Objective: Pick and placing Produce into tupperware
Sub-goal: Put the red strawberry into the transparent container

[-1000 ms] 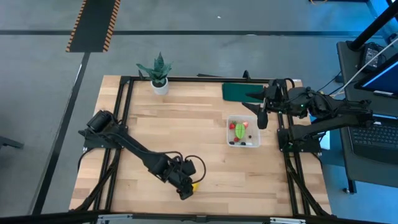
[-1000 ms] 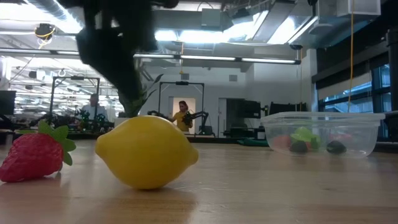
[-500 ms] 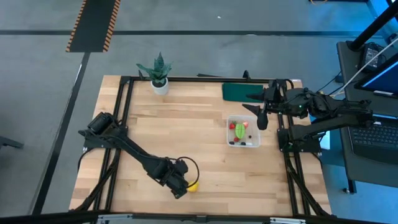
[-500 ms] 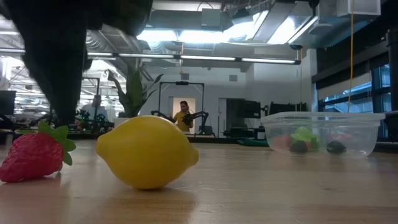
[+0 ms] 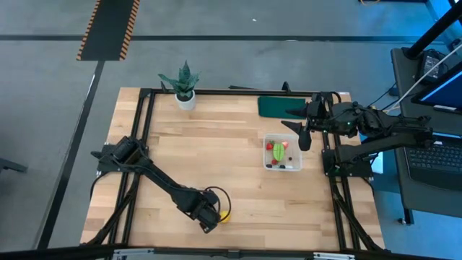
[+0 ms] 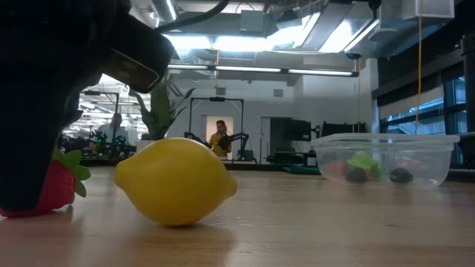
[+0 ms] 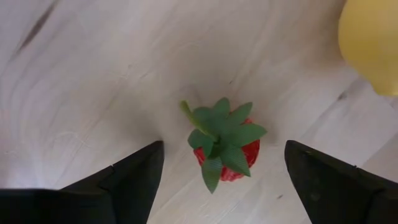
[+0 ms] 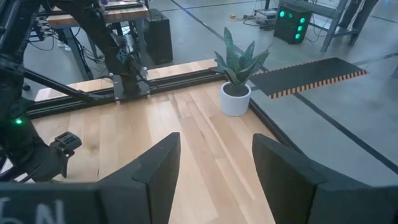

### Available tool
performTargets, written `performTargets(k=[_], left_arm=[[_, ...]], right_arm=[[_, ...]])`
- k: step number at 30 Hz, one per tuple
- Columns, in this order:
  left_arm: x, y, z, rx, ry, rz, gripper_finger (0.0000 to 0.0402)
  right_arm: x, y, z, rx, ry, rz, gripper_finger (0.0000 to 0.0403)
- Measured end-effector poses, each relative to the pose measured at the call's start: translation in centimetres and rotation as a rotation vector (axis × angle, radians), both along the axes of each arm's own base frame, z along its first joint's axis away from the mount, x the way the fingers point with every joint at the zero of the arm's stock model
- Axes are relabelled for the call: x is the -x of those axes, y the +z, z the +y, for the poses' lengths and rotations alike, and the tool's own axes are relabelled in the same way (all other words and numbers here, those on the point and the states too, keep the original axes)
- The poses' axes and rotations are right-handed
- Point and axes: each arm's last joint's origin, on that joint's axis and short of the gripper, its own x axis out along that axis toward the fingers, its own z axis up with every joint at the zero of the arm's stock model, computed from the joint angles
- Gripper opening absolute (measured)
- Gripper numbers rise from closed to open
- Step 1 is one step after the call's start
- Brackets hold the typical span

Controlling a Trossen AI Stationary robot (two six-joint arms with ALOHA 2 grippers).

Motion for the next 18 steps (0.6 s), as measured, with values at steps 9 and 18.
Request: performTargets(k=[9, 18], left_arm=[[0.03, -0.05, 0.05, -0.006, 0.001, 0.002, 0.0294], [0.04, -0.12, 0.12, -0.020, 0.029, 0.000, 0.0255]], right_arm=[[0.00, 0.00, 0.00, 0.001, 0.000, 0.000, 0.0204], [0.00, 0.00, 0.00, 0.002, 0.001, 0.000, 0.0204]])
